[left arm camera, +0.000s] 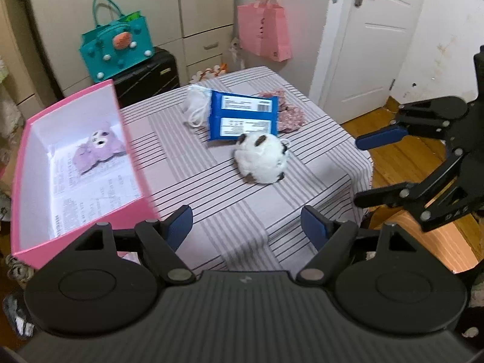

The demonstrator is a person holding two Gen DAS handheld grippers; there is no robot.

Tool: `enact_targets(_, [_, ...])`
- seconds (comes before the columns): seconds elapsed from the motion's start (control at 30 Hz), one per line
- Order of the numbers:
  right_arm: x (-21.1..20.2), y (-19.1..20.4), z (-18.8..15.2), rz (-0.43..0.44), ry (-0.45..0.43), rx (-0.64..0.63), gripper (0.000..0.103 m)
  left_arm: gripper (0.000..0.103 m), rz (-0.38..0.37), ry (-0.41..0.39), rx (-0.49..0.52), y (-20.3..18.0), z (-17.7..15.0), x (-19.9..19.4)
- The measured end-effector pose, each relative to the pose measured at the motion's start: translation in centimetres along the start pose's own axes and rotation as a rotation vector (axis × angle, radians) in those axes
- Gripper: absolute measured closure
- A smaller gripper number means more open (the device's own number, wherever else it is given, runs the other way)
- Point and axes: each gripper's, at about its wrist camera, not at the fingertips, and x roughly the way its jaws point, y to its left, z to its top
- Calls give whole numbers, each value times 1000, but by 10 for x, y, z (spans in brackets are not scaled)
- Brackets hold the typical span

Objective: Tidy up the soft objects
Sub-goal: 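Move the right tool back toward the white-and-brown round plush, then close the right gripper on the white-and-brown round plush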

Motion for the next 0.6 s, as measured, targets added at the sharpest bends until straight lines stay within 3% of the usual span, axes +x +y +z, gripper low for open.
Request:
enact_targets(0.4, [64,-24,-36,-41,-97,47,26,19,-71,-57,-45,5,1,67])
enact_targets(0.6, [93,-40,-48,-63,-160,76,26,19,-133,-87,-121,17,-1,101])
